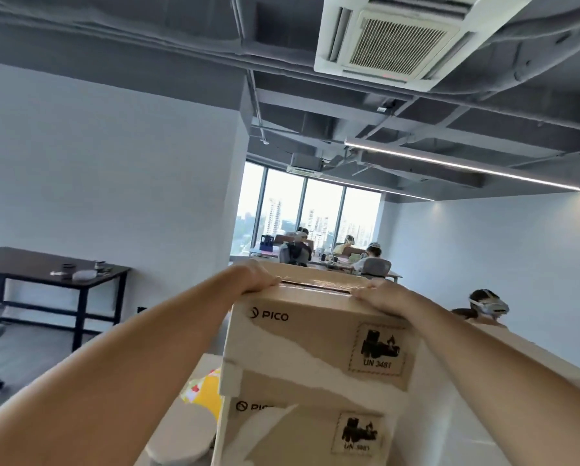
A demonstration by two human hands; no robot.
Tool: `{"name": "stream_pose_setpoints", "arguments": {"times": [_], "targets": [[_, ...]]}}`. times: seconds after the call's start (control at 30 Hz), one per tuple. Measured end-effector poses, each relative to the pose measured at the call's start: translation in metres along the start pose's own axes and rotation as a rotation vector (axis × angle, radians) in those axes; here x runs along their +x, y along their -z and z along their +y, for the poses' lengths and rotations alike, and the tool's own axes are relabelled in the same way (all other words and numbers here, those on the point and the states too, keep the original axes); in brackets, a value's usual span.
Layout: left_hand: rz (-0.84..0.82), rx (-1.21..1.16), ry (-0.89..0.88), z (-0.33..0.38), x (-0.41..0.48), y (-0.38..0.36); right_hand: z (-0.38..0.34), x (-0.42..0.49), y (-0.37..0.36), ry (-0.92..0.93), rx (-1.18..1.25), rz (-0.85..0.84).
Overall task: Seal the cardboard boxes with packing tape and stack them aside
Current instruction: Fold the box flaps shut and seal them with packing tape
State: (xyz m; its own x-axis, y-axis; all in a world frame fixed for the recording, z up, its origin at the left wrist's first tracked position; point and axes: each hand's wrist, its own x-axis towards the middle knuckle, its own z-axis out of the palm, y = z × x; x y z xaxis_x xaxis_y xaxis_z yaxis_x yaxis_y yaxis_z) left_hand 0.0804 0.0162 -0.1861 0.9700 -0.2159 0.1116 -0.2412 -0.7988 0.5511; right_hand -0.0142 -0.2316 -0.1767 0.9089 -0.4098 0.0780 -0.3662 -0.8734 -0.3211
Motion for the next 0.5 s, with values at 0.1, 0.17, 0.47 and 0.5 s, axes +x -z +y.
{"name": "stream_pose_setpoints", "arguments": {"times": [0.1,0.17,0.47,0.5], "targets": [[0.109,-0.121,-0.035,-0.004,-0.036,0.005,0.009,-0.023,0.002,0.094,0.087,0.091],[0.17,-0.214,-0.08,-0.011,-0.062,0.007,0.015,-0.045,-0.004,0.128,0.099,0.211],[0.571,-0.403,-0.302,-0.071,-0.206,-0.06,0.043,-0.182,-0.099,0.222,0.245,0.736],[0.585,-0.432,-0.291,-0.081,-0.22,-0.073,0.049,-0.194,-0.113,0.241,0.268,0.777]]}}
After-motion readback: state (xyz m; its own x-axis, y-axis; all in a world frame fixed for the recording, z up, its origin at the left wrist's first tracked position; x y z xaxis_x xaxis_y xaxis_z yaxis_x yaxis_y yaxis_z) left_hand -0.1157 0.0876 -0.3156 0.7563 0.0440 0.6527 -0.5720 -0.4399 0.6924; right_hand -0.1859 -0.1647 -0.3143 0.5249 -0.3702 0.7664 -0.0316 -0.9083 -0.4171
